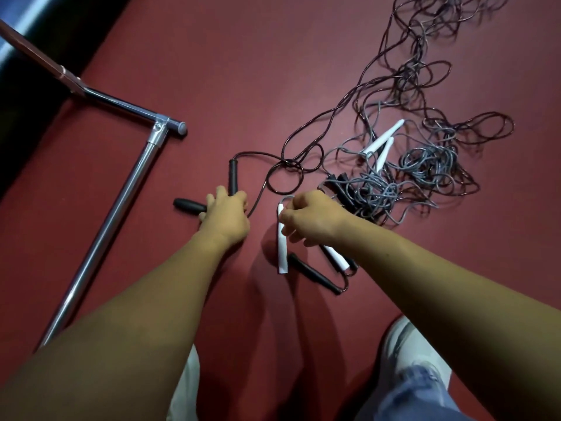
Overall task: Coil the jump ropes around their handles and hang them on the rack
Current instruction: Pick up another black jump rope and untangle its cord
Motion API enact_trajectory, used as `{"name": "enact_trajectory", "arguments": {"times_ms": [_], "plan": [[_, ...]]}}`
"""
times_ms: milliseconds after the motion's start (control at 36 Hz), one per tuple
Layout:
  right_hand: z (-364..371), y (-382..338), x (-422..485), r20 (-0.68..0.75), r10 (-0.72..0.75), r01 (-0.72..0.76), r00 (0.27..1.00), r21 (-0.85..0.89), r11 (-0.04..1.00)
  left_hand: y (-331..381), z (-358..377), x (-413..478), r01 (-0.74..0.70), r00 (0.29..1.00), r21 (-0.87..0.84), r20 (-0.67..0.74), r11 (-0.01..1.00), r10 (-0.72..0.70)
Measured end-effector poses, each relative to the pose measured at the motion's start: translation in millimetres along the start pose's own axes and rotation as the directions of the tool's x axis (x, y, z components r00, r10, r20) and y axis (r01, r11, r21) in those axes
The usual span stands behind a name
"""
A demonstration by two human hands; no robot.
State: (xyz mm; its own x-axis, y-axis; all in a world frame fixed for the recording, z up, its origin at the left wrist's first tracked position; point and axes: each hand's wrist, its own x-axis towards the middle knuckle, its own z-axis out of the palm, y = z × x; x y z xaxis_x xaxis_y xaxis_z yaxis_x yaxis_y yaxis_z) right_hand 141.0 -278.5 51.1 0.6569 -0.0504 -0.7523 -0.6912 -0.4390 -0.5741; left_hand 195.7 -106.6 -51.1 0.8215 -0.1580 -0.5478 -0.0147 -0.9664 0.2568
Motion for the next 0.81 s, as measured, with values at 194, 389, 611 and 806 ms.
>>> {"name": "enact_trajectory", "arguments": {"times_ms": [194,389,611,806], "plan": [[17,1,-1,0.008,0.039,-0.039,0.999,-0.024,0.999,4,-4,-19,-0.098,0.992,0.218,0.094,0.971,0.079],[12,-21,-20,-0.066,0.109,-0.106,0.992,0.048,0.993,23,-48,-39,0.104,0.968,-0.400,0.252,0.911,0.000],[-16,-79,-100,0.248,0.196,-0.297,0.949,0.484,0.823,73,-153,-136,0.011,0.961,-0.750,0.191,0.661,0.201],[-26,-115,-195,0.224,0.001,-0.178,0.975,0.773,0.609,95,-210,-242,-0.217,0.949,-0.698,0.012,0.683,0.315]]}}
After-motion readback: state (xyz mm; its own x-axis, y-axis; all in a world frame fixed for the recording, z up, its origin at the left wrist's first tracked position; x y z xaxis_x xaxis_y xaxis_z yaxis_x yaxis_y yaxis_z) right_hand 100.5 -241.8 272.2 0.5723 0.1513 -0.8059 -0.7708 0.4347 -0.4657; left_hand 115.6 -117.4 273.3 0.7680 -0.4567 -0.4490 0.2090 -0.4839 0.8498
